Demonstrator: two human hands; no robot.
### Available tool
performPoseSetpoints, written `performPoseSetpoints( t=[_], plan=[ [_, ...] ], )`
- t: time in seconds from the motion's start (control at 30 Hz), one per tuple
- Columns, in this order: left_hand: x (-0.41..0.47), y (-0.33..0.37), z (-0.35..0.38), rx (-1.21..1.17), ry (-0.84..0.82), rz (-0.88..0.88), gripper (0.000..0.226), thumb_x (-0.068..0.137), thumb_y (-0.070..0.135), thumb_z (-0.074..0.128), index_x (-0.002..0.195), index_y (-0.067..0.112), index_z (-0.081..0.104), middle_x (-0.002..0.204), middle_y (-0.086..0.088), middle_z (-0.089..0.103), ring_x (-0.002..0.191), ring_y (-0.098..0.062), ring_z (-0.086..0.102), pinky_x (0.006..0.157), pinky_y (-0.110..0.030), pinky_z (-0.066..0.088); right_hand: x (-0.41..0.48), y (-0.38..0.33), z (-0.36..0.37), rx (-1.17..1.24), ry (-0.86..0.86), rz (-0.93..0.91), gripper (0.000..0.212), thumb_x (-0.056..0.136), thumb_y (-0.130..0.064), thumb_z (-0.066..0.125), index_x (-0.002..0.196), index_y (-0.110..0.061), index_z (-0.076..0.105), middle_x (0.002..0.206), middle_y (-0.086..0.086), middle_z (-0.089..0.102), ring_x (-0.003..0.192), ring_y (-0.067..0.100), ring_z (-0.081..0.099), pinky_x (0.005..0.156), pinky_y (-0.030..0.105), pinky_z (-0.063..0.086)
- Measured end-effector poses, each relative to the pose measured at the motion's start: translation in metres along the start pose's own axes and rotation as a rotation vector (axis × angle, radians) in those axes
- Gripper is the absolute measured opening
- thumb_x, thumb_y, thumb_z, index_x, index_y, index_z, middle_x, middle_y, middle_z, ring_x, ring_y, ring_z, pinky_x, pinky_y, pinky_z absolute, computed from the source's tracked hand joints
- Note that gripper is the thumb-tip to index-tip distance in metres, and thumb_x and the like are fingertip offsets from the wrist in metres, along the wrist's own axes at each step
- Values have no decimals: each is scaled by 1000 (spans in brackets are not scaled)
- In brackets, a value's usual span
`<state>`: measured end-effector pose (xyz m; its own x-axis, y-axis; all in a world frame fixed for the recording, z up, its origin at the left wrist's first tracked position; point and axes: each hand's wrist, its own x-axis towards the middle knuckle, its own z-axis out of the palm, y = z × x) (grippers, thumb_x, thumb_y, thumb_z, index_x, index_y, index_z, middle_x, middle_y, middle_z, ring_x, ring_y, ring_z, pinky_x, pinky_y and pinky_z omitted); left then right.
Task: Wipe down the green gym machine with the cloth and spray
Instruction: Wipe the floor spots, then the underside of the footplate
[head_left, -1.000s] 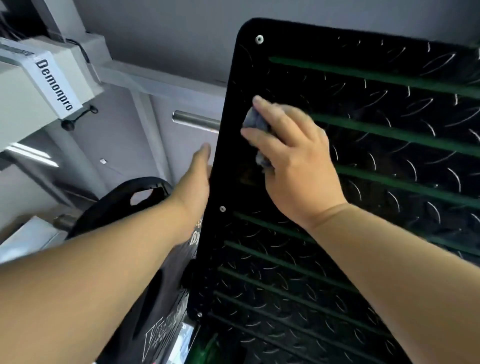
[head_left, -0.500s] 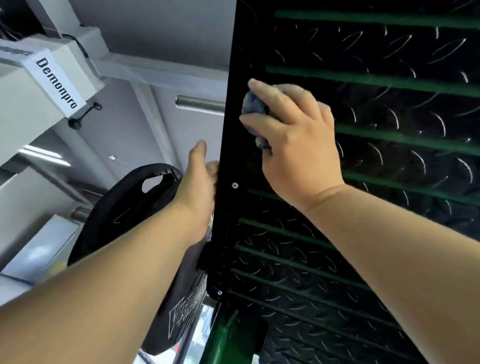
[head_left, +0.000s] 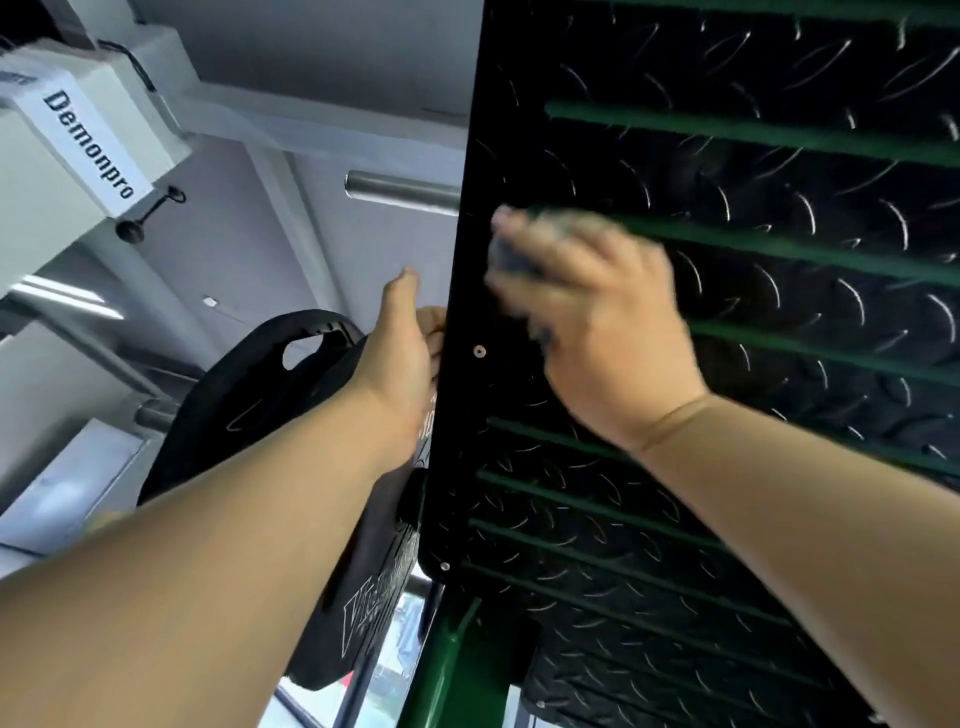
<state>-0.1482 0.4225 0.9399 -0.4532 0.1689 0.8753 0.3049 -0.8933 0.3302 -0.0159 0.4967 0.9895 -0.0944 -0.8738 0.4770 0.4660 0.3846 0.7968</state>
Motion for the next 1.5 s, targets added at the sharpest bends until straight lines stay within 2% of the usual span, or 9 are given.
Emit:
performPoseSetpoints(
  t=[0.13,0.2,0.33,0.47,0.57,0.73,1.07,1.33,1.5],
  plan=[
    [0,-6,7,68,110,26,62,88,68,30,92,18,66,94,-6,71,89,-21,64,82,-36,49,4,12,-6,38,149,109,38,81,2,48,108,-6,74,135,11,58,120,37,55,105,42,40],
    [-1,-11,13,142,206,50,63,75,73,38,99,23,67,106,-2,70,101,-19,63,94,-39,47,-36,-6,11,103,-63,-25,36,90,-5,42,108,-7,74,135,7,59,121,34,56,98,45,45],
    [-17,-18,28,645,375,226,20,96,37,41,100,23,56,83,3,57,79,-18,52,64,-33,38,-102,-9,-4,116,-428,-188,44,85,-18,36,107,-20,75,135,-5,59,122,22,55,96,35,37],
    [-25,-24,31,902,452,460,51,93,25,48,142,22,36,143,-3,40,128,-22,42,100,-31,37,-63,34,-40,121,-102,27,43,79,-6,45,110,-15,73,136,2,58,121,28,52,97,42,40],
    [-38,-28,43,1084,392,686,67,91,12,53,151,22,25,159,2,15,143,-18,20,110,-26,22,-51,49,-49,135,64,115,41,79,5,47,109,-5,73,133,12,59,119,32,53,104,40,41],
    [-44,-43,48,1427,180,911,63,87,8,55,147,14,36,159,-4,19,143,-24,22,112,-37,23,-122,27,-32,206,-287,-93,39,88,-12,42,114,-11,72,134,4,60,123,27,56,94,44,48],
    [-65,-64,108,1452,186,613,89,86,38,61,153,7,11,161,-9,-9,147,-26,-6,113,-47,21,-87,117,-116,130,124,153,36,80,2,51,106,-7,74,133,13,58,119,32,53,104,41,40],
    [-87,-81,154,1569,83,670,89,77,17,70,150,6,19,157,-28,2,143,-47,9,104,-59,38,-208,99,-105,272,-417,-62,38,89,-8,46,118,-13,69,138,4,57,121,29,57,84,46,52],
    [-91,-77,156,1609,66,624,89,84,21,63,153,13,8,157,-26,-9,145,-43,0,108,-55,36,-130,150,-148,135,134,120,30,84,3,55,104,-7,76,127,9,64,108,25,51,98,25,41]
  ],
)
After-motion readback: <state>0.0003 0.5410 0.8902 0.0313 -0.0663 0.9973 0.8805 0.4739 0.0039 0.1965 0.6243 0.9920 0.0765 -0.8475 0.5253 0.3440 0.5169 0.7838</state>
